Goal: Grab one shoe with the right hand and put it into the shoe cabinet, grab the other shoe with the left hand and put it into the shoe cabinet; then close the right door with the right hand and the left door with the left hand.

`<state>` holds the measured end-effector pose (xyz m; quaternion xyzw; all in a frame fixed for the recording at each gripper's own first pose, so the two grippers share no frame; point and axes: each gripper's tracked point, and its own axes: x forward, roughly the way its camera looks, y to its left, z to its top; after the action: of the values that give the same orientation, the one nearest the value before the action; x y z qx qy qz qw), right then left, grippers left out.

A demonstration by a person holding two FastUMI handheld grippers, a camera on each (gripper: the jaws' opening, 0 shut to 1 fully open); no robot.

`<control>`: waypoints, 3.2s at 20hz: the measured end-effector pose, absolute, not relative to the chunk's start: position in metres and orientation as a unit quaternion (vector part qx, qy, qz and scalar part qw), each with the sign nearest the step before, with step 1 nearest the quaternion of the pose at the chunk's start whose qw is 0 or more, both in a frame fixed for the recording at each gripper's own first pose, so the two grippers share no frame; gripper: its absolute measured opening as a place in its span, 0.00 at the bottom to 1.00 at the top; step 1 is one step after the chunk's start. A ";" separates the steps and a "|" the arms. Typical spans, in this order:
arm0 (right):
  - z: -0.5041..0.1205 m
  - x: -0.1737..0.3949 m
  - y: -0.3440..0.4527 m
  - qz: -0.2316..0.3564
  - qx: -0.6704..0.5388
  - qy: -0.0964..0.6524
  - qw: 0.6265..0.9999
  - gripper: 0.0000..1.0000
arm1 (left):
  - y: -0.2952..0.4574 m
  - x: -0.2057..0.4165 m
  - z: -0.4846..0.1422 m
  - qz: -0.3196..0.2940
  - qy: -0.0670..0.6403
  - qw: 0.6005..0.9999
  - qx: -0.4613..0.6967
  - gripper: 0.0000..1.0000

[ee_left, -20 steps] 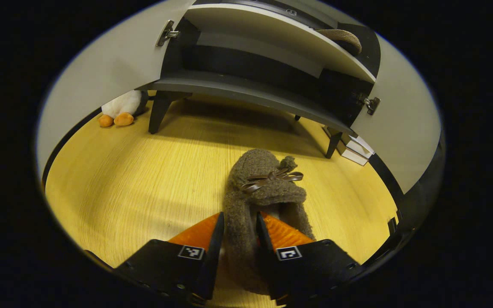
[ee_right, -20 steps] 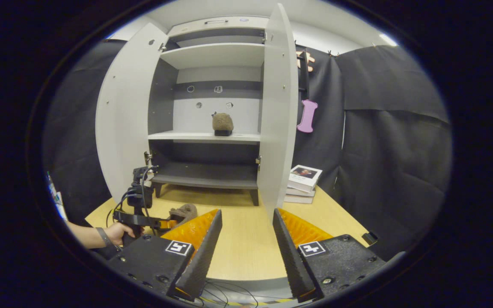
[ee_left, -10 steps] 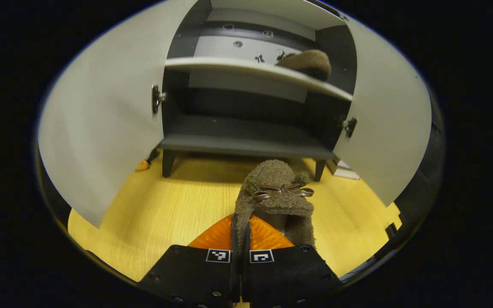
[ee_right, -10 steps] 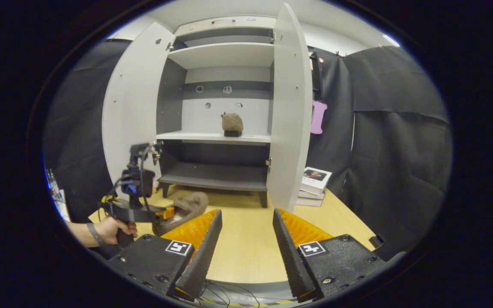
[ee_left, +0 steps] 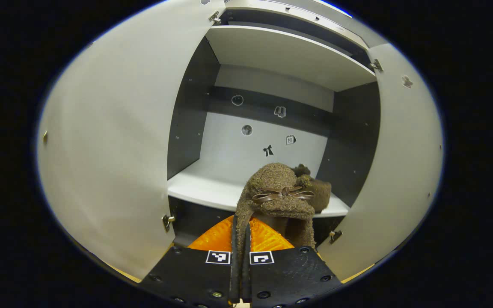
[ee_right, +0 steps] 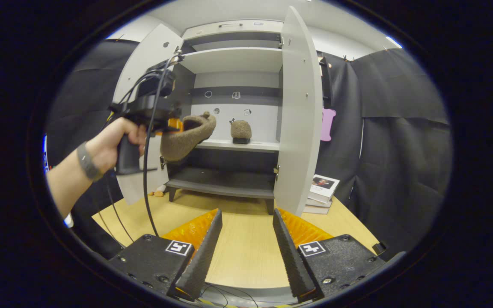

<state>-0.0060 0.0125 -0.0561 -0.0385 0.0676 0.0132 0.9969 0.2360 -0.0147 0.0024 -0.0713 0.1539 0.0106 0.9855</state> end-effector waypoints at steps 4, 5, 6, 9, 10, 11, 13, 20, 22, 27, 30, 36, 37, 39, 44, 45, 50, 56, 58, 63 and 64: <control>-0.054 -0.004 0.010 0.001 -0.028 0.067 0.997 0.77 | -0.012 0.314 0.010 0.007 0.202 0.973 -0.115 0.02; -0.055 -0.004 0.007 -0.003 -0.026 0.069 0.997 0.77 | -0.010 0.326 0.005 0.010 0.218 0.968 -0.124 0.02; -0.054 -0.004 0.005 -0.009 -0.025 0.068 0.997 0.77 | -0.008 0.342 0.002 0.010 0.223 0.966 -0.130 0.03; -0.054 -0.004 -0.008 -0.026 -0.026 0.070 0.997 0.77 | -0.001 0.367 -0.019 0.016 0.251 0.960 -0.125 0.02; -0.054 -0.003 -0.012 -0.031 -0.024 0.071 0.997 0.77 | 0.003 0.372 -0.028 0.020 0.265 0.956 -0.124 0.02; -0.055 -0.002 -0.015 -0.036 -0.021 0.073 0.997 0.77 | 0.004 0.374 -0.038 0.021 0.279 0.952 -0.121 0.02; -0.056 0.002 -0.021 -0.043 -0.013 0.076 0.996 0.77 | 0.006 0.378 -0.051 0.025 0.300 0.946 -0.122 0.02; -0.059 0.012 -0.020 -0.041 -0.007 0.077 0.996 0.77 | 0.003 0.387 -0.050 0.013 0.311 0.941 -0.134 0.12; -0.059 0.013 -0.019 -0.037 -0.006 0.077 0.996 0.77 | 0.003 0.386 -0.047 0.009 0.308 0.941 -0.139 0.07; -0.062 0.016 -0.017 -0.033 -0.005 0.079 0.996 0.77 | 0.012 0.372 -0.005 0.007 0.242 0.965 -0.100 0.59; -0.064 0.015 -0.016 -0.030 -0.003 0.080 0.996 0.77 | 0.008 0.343 0.029 -0.005 0.176 0.982 -0.073 0.96; -0.063 0.016 -0.013 -0.019 0.012 0.073 0.997 0.76 | -0.004 0.239 0.069 -0.035 0.037 0.998 -0.032 0.95; -0.064 0.016 -0.012 -0.018 0.013 0.073 0.997 0.76 | -0.010 0.219 0.065 -0.046 0.039 0.998 -0.028 0.95; -0.065 0.015 -0.015 -0.021 0.014 0.070 0.997 0.77 | -0.015 0.184 0.060 -0.056 0.030 0.998 -0.025 0.95; -0.061 0.005 -0.018 -0.020 0.022 0.059 0.998 0.80 | -0.014 0.111 0.030 -0.042 0.026 0.998 -0.026 0.95; -0.059 0.004 -0.019 -0.022 0.023 0.056 0.998 0.80 | -0.018 0.097 0.018 -0.043 0.034 0.998 -0.029 0.95; -0.017 -0.002 -0.038 -0.049 0.063 -0.003 0.997 0.77 | -0.021 0.038 -0.030 -0.036 0.058 0.997 -0.047 0.95; 0.079 0.004 -0.114 -0.088 0.077 -0.084 0.990 0.78 | -0.020 -0.005 -0.043 -0.034 0.057 0.998 -0.021 0.95; 0.104 0.011 -0.147 -0.106 0.079 -0.099 0.986 0.78 | -0.014 -0.008 -0.038 -0.021 0.040 0.999 0.000 0.95; 0.158 0.047 -0.188 -0.099 0.101 -0.108 0.984 0.92 | -0.032 -0.015 -0.031 -0.041 0.030 0.999 0.004 0.95; 0.168 0.055 -0.191 -0.093 0.103 -0.111 0.984 0.94 | -0.033 -0.016 -0.031 -0.040 0.029 0.999 0.003 0.95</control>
<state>0.0552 -0.1913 0.1681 0.1034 -0.1114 -0.0932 0.9840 -0.0161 -0.0333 -0.0312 0.0025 0.0292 -0.0397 0.9988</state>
